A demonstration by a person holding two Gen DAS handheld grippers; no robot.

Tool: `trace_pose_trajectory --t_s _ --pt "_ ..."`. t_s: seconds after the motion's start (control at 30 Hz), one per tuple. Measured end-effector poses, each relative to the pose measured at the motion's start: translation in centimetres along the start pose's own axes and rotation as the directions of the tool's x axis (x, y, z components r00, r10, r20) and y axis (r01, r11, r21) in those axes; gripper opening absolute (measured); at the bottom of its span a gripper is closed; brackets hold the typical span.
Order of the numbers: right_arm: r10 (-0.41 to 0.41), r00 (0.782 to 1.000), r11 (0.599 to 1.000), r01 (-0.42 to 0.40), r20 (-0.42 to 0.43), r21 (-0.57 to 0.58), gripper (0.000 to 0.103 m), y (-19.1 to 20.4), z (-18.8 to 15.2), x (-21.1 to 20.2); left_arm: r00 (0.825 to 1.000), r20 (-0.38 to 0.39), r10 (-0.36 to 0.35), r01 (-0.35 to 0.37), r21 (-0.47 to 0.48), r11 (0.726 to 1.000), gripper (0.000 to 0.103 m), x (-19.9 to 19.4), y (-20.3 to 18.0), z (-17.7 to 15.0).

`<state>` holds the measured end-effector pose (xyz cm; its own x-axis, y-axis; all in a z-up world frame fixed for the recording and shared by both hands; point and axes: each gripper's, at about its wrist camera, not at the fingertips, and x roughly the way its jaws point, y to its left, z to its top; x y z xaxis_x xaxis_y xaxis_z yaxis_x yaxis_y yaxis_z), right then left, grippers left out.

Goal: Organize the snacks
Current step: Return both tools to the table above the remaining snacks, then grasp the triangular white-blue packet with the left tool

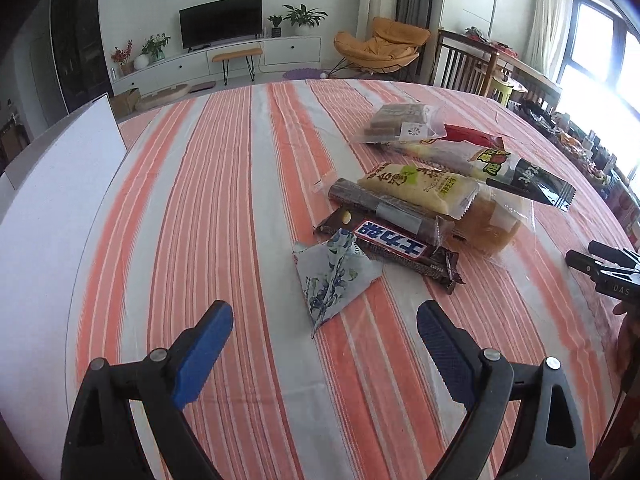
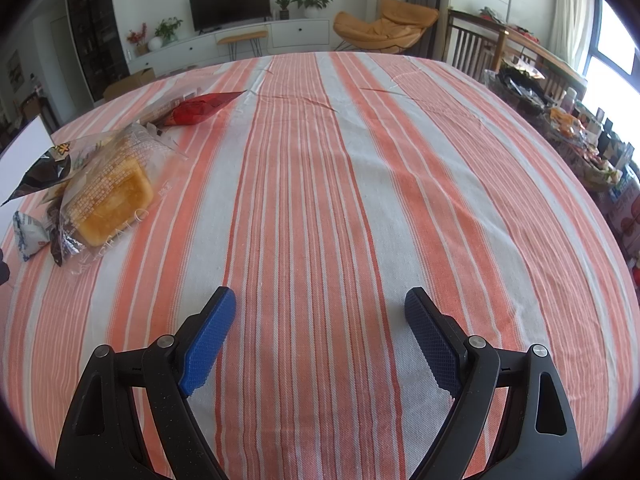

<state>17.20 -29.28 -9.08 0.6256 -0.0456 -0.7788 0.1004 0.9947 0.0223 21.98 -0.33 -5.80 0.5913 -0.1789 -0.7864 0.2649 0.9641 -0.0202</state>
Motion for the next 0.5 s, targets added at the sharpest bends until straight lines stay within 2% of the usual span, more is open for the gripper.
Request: trace_pose_trajectory --t_s 0.07,0.13,0.2,0.27,0.33,0.43,0.5 --pt "0.000 1.000 1.000 0.000 0.000 0.000 0.089 0.0 0.0 0.0 1.000 -0.017 0.020 -0.020 0.009 1.000 0.093 1.6 -0.5 1.1" --pt "0.000 1.000 1.000 0.000 0.000 0.000 0.089 0.0 0.0 0.0 0.995 -0.042 0.094 -0.095 -0.005 0.995 0.092 3.1 -0.3 1.5" --pt "0.000 1.000 1.000 0.000 0.000 0.000 0.089 0.0 0.0 0.0 0.988 -0.052 0.149 -0.152 -0.077 0.985 0.088 3.4 1.1 1.2" --pt "0.001 1.000 1.000 -0.001 0.000 0.000 0.089 0.0 0.0 0.0 0.988 -0.045 0.146 -0.152 -0.186 0.971 0.088 2.5 3.3 0.3" --pt "0.000 1.000 1.000 0.000 0.000 0.000 0.089 0.0 0.0 0.0 0.988 -0.045 0.147 -0.154 -0.243 0.958 0.088 1.6 5.0 -0.8" --pt "0.000 1.000 1.000 0.000 0.000 0.000 0.089 0.0 0.0 0.0 0.989 -0.036 0.146 -0.151 -0.233 0.961 0.088 0.4 6.0 -1.9" --pt "0.000 1.000 1.000 0.000 -0.001 0.000 0.089 0.0 0.0 0.0 0.997 -0.025 0.077 -0.080 -0.197 0.977 0.089 0.3 5.9 -2.0"
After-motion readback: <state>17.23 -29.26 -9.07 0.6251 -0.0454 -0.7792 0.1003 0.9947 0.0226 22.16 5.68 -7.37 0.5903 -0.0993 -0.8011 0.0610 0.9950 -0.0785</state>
